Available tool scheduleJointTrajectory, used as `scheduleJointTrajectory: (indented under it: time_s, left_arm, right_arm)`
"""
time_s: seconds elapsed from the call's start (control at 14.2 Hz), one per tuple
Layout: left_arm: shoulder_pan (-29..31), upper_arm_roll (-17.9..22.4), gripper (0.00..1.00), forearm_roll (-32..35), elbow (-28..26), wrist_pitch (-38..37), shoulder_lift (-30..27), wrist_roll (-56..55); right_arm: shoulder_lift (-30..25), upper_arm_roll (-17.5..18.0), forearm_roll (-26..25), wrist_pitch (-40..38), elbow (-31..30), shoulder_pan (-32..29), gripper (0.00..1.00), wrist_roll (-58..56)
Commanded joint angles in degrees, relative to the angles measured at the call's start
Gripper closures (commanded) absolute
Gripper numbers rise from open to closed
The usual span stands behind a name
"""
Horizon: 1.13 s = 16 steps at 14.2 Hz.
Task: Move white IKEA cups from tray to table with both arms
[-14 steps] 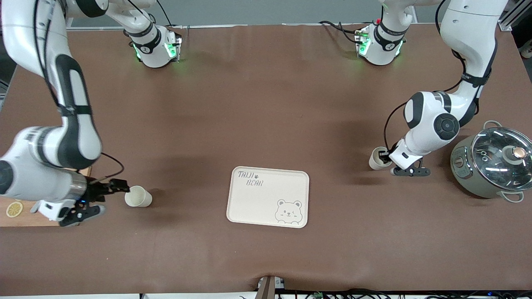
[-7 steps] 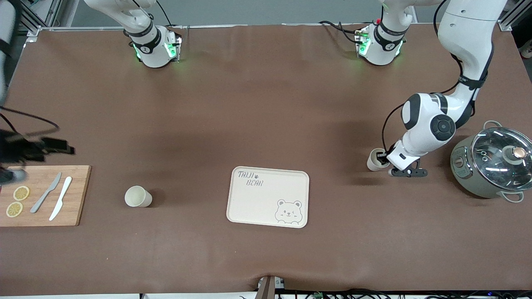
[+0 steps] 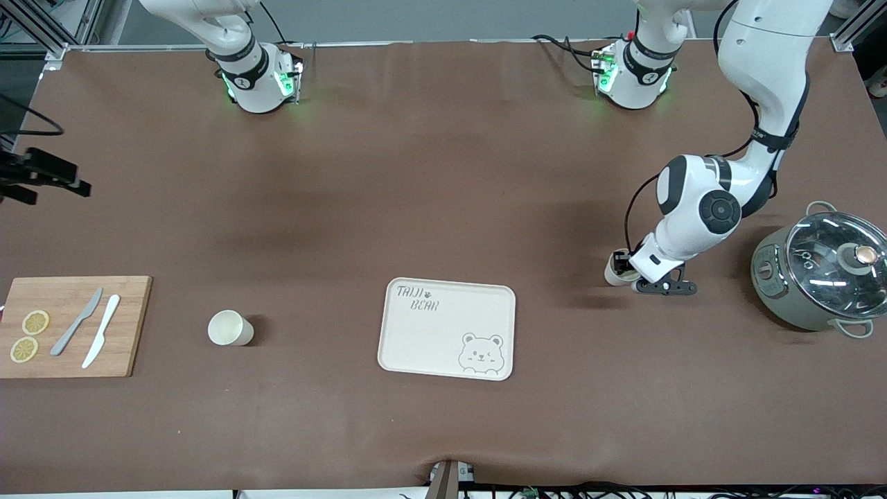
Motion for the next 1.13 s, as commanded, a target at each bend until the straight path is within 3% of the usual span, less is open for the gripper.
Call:
scheduleJointTrajectory:
  time_s: [0.0, 0.35, 0.56, 0.85, 1.06]
  left_arm:
    - [0.32, 0.09, 0.0, -0.17, 0.02, -0.12, -0.67, -0.18]
    - [0.49, 0.27, 0.0, -0.08, 0.81, -2.05, -1.63, 0.53]
    - [0.49, 0.44, 0.0, 0.27, 4.84, -12.31, -2.77, 0.44]
    - [0.58, 0.53, 0.0, 0.18, 8.36, -16.73, -4.09, 0.35]
    - [0.41, 0.53, 0.0, 0.27, 16.43, -26.99, -4.1, -0.35]
  right_arm:
    - [-3.74, 0.29, -2.33, 2.74, -5.06, 0.89, 0.0, 2.73]
    - [-2.86, 0.38, -4.88, 2.83, -0.76, 3.17, 0.0, 3.17]
    - [-1.63, 0.29, -5.15, 2.57, -0.49, 3.09, 0.0, 3.26]
    - [-1.63, 0.38, -6.38, 2.92, -0.31, 3.26, 0.0, 3.17]
    - [-1.63, -0.15, -6.38, 2.74, 0.65, 2.04, 0.0, 3.17]
